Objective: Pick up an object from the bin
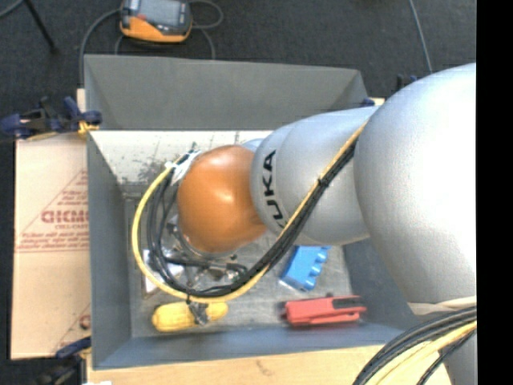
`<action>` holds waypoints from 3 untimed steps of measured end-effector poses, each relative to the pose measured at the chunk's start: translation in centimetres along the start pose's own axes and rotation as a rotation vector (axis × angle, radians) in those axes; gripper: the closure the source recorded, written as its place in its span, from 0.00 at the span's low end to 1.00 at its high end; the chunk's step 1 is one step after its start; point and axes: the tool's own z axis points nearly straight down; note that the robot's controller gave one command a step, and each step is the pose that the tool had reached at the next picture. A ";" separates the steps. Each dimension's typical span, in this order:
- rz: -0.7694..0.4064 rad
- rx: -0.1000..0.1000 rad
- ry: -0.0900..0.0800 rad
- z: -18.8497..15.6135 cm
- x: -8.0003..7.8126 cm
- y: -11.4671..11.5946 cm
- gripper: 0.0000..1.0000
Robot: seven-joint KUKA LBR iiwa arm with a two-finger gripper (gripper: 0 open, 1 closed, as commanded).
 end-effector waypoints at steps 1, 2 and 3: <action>-0.628 0.006 -0.021 0.2 1.0 0.1 1.00; -0.823 0.005 -0.022 0.7 1.5 0.3 1.00; -0.822 0.004 -0.021 0.7 1.5 0.3 1.00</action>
Offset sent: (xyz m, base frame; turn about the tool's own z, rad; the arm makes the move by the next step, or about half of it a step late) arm 0.0000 0.0000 0.0000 0.0000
